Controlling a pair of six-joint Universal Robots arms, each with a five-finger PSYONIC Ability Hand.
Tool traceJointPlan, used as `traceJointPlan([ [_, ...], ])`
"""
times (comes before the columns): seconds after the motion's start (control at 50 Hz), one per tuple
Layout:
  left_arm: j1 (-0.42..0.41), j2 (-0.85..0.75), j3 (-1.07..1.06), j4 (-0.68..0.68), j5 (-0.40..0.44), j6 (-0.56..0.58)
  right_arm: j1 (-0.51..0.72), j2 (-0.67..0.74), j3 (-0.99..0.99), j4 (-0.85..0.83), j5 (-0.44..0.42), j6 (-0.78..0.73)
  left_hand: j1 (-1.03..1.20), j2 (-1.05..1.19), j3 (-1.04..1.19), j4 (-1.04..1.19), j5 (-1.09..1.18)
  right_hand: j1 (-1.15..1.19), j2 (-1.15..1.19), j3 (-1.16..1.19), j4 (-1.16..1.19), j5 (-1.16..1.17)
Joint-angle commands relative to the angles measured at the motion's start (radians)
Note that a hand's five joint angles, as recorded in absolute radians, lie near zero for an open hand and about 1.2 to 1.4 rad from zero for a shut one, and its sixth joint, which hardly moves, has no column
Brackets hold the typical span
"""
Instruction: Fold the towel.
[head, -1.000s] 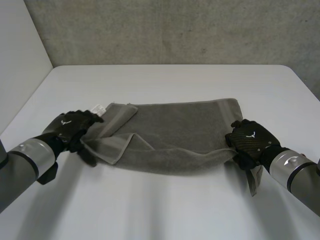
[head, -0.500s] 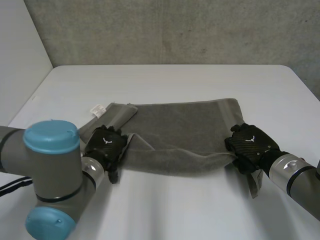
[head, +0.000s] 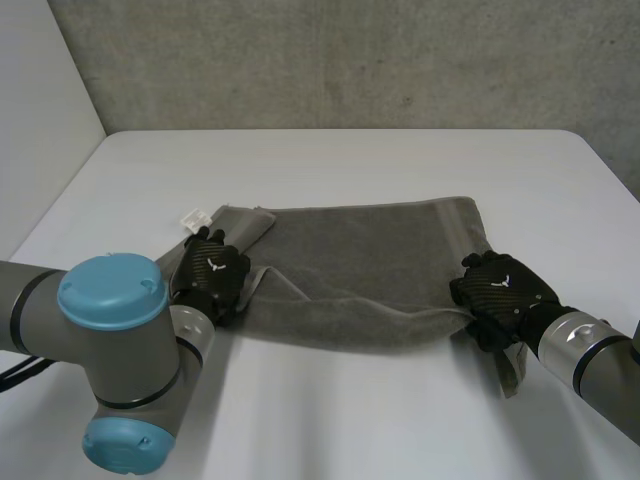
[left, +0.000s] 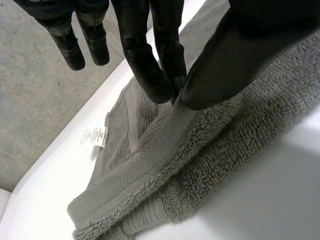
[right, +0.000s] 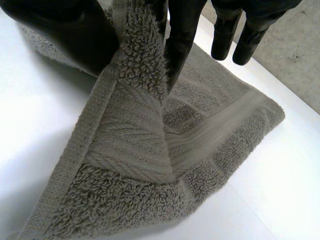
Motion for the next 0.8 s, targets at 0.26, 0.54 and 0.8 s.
traceJointPlan([
  [0.26, 0.125, 0.127, -0.094, -0.016, 0.034, 0.013, -0.005, -0.002, 0.002, 0.0, 0.0, 0.0, 0.119, 0.056, -0.038, -0.047, 0.075, 0.093, 0.062, 0.017, 0.028, 0.044],
  [0.54, 0.367, 0.245, -0.171, -0.043, 0.146, 0.015, 0.0, -0.001, -0.002, 0.0, 0.0, 0.0, 0.119, 0.056, -0.038, -0.047, 0.075, 0.093, 0.062, 0.017, 0.028, 0.044],
  [0.8, 0.266, 0.182, -0.173, -0.132, 0.141, -0.001, 0.001, -0.001, -0.001, 0.002, 0.004, 0.0, -1.111, -1.174, -0.038, -0.047, -1.147, 0.093, 0.062, 0.017, 0.028, 0.044],
])
